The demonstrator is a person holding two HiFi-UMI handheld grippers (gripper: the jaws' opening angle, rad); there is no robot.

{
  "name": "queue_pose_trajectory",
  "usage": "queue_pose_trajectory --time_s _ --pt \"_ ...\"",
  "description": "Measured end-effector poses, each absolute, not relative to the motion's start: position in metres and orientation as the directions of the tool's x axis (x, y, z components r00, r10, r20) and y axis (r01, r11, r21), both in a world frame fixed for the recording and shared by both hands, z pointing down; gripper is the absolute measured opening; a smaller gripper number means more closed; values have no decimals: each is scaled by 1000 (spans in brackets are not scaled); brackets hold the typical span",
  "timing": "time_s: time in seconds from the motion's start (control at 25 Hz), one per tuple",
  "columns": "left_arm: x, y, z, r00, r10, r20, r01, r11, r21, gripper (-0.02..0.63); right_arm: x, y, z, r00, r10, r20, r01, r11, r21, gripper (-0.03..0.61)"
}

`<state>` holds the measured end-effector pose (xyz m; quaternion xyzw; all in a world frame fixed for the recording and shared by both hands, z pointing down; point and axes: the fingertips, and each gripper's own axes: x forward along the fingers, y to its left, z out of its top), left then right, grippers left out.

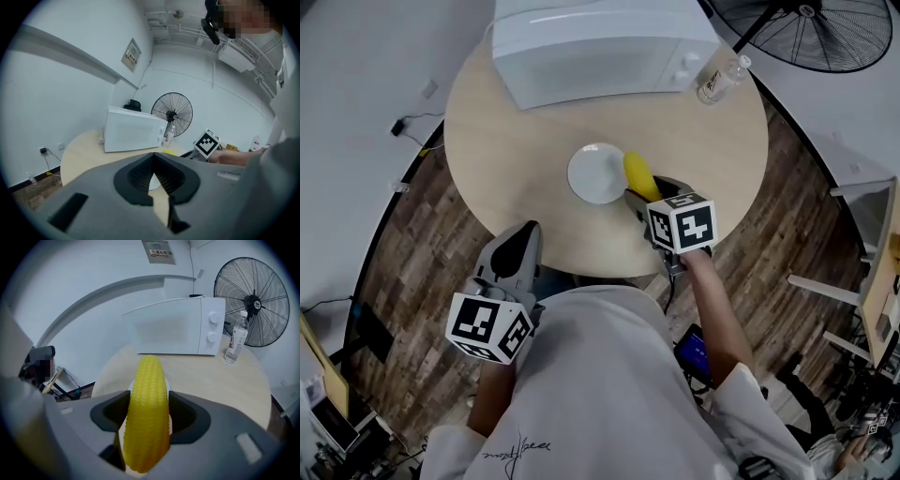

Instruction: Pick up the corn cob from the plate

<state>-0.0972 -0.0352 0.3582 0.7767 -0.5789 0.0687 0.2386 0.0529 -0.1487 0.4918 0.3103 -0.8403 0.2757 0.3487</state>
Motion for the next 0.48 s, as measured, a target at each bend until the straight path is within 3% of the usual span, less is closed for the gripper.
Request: queue_pose_trajectory --time_s 0.48 --pt "-89 -35 359 347 -861 371 -922 -242 302 -3 63 -142 465 -585 -376 718 -714 658 -237 270"
